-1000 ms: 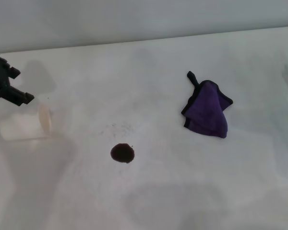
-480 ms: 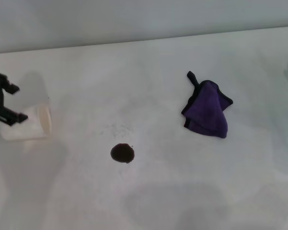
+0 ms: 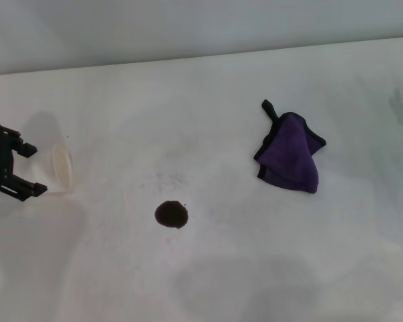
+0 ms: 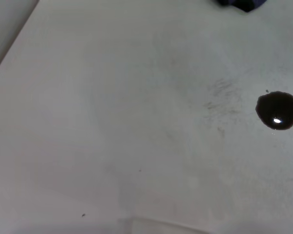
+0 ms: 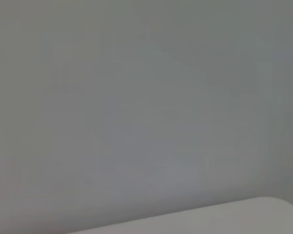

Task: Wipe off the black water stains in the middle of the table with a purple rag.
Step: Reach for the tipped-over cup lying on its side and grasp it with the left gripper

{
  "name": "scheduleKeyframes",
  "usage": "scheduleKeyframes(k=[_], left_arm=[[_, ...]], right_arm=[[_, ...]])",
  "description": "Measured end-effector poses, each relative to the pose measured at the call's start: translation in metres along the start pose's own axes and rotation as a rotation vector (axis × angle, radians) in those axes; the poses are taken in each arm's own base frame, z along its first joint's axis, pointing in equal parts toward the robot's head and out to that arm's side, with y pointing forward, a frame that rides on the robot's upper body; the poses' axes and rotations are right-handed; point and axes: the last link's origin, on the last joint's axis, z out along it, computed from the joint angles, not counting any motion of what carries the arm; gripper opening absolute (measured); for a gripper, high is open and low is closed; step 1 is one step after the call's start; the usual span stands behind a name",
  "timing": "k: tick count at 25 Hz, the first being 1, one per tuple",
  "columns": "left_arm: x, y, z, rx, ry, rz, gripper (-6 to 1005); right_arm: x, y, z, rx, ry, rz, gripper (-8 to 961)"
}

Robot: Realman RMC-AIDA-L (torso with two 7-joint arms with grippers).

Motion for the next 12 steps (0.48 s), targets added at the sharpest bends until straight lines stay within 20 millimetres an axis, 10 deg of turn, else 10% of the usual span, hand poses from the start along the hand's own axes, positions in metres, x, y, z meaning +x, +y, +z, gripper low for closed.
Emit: scheduleKeyframes(k=[12], left_arm=[[0.0079,-0.009,-0.0056,0.026,-0.041,0.032,810]], right_arm=[[0.0071,-0.0008,-0.005,-0.001,0.019,0.002,868]])
